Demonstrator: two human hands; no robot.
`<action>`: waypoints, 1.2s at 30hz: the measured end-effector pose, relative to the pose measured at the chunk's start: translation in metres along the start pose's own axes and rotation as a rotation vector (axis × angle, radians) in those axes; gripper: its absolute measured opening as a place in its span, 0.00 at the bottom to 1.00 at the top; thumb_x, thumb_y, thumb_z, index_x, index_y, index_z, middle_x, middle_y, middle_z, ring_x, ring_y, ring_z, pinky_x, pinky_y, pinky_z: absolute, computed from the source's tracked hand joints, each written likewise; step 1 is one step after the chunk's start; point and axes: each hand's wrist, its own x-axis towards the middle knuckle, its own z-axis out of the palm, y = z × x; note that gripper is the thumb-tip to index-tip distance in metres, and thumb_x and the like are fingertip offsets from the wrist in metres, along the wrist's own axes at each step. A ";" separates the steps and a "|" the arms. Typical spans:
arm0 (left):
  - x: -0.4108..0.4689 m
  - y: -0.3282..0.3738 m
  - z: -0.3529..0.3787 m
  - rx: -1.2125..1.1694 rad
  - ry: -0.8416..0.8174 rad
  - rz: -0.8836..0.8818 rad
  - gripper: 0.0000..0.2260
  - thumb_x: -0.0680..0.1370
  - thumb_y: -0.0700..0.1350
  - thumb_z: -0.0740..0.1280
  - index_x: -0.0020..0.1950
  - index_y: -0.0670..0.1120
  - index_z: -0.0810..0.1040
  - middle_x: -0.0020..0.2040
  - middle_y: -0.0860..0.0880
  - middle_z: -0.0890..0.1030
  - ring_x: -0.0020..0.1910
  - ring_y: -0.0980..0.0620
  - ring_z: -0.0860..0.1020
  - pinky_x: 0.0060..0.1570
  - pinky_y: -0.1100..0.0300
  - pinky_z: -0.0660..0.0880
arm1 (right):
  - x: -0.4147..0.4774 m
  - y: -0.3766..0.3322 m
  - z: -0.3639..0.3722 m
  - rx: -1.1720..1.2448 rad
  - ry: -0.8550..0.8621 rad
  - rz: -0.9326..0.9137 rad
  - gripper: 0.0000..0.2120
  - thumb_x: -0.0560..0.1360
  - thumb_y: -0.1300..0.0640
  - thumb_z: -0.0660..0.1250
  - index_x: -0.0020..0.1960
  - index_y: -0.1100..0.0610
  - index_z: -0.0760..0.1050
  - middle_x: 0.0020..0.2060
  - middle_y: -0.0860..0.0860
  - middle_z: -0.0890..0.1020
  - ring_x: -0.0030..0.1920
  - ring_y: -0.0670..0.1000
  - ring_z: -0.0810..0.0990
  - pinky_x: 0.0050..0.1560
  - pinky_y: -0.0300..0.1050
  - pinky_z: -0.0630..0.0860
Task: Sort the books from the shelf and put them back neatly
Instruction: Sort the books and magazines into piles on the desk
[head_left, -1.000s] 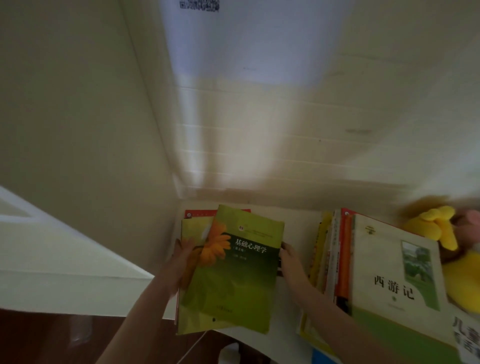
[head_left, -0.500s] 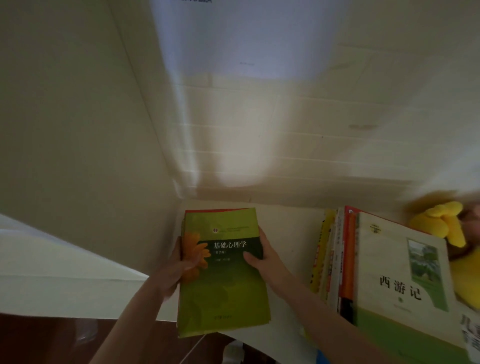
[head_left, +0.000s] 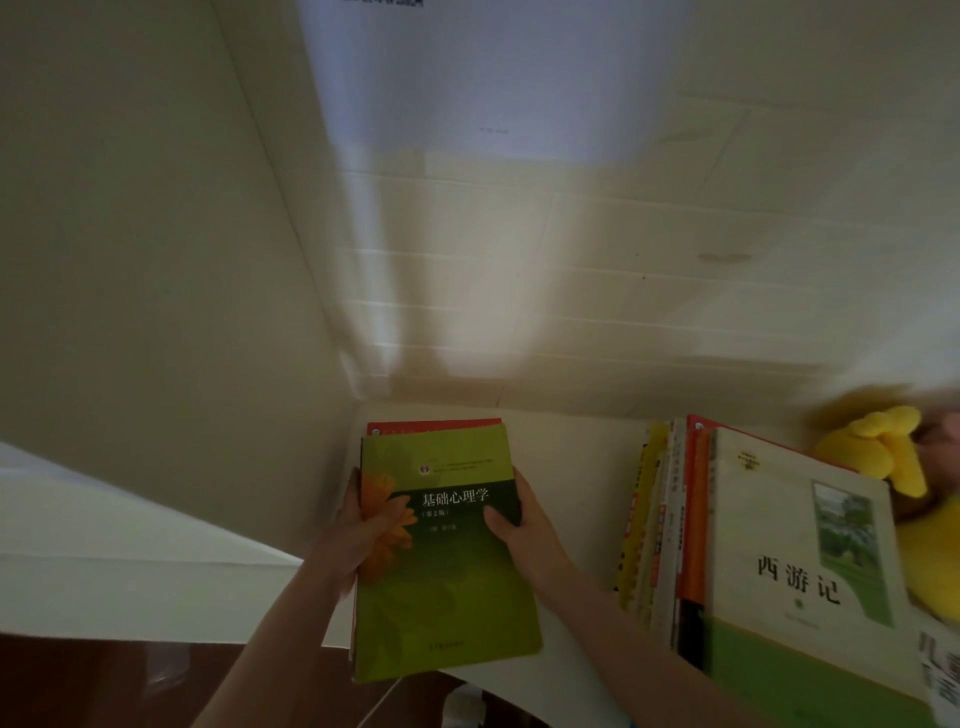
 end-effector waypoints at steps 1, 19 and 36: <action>-0.001 -0.001 0.000 0.003 0.011 0.001 0.24 0.77 0.39 0.66 0.72 0.44 0.64 0.51 0.44 0.81 0.44 0.50 0.81 0.32 0.61 0.79 | 0.000 0.000 0.000 0.010 -0.005 0.003 0.25 0.78 0.65 0.63 0.69 0.45 0.62 0.65 0.51 0.74 0.66 0.54 0.72 0.65 0.55 0.73; 0.023 0.016 0.045 -0.054 0.081 -0.095 0.39 0.76 0.49 0.68 0.78 0.42 0.48 0.66 0.37 0.74 0.49 0.43 0.80 0.43 0.51 0.81 | -0.004 0.005 -0.037 0.061 0.079 0.263 0.30 0.70 0.57 0.74 0.69 0.57 0.67 0.62 0.55 0.77 0.59 0.54 0.78 0.58 0.50 0.78; -0.030 0.014 0.026 0.074 -0.102 -0.157 0.26 0.82 0.58 0.49 0.73 0.44 0.65 0.74 0.46 0.66 0.73 0.47 0.63 0.70 0.44 0.59 | -0.066 0.030 0.045 -1.580 -0.176 -0.416 0.68 0.47 0.32 0.78 0.77 0.59 0.53 0.76 0.61 0.55 0.75 0.61 0.57 0.71 0.58 0.58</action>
